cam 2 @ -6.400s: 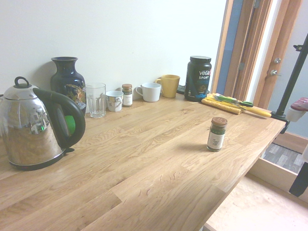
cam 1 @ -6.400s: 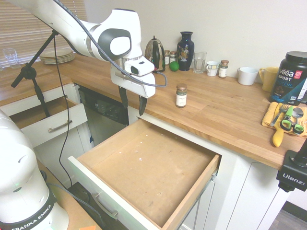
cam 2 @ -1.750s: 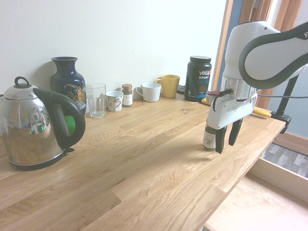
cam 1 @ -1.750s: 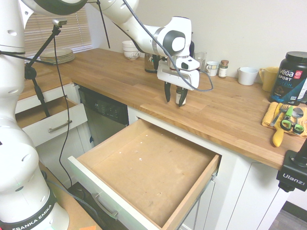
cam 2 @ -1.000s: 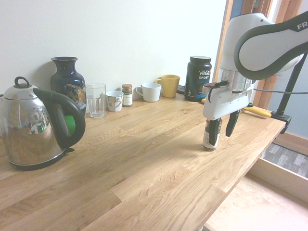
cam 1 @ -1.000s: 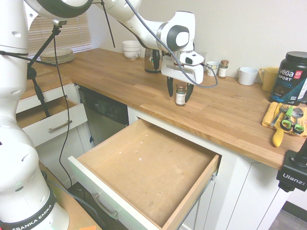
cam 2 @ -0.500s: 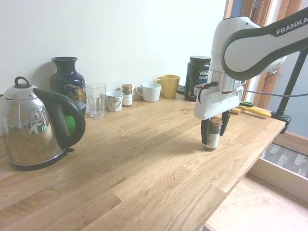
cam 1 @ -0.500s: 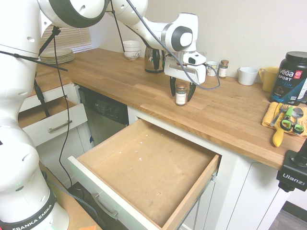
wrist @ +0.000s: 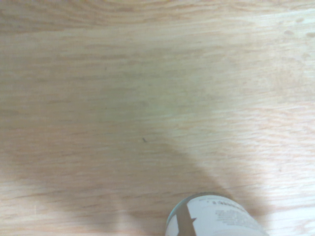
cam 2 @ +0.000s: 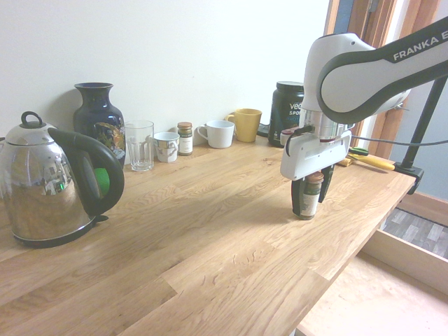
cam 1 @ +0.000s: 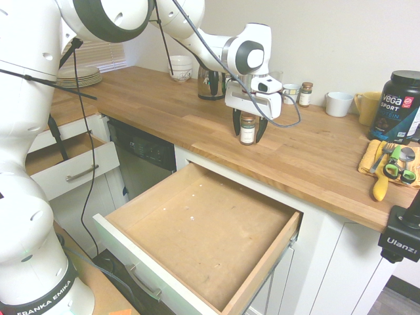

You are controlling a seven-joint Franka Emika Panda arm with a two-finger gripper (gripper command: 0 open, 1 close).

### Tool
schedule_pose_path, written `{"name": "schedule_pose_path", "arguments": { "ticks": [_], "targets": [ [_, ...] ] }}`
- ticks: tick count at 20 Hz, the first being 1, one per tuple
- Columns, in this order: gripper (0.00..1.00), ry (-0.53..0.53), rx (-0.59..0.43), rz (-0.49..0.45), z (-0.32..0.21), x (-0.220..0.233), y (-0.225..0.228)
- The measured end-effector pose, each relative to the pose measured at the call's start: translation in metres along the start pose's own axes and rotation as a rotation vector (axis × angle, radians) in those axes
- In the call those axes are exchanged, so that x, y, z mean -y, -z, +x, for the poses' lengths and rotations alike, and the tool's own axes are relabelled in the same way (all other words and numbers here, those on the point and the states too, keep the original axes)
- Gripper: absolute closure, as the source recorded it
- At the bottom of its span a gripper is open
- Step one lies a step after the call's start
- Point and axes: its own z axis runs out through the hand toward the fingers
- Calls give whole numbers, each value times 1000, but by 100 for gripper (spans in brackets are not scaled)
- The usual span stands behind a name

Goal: Put seasoning jar in the drawer

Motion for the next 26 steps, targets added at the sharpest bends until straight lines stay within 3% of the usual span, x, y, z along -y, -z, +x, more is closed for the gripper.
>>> {"name": "schedule_pose_path", "arguments": {
  "ticks": [20, 26],
  "targets": [
    [100, 20, -1, 1, -15, 14, -2],
    [100, 37, -26, 35, -30, 8, 18]
  ]
}}
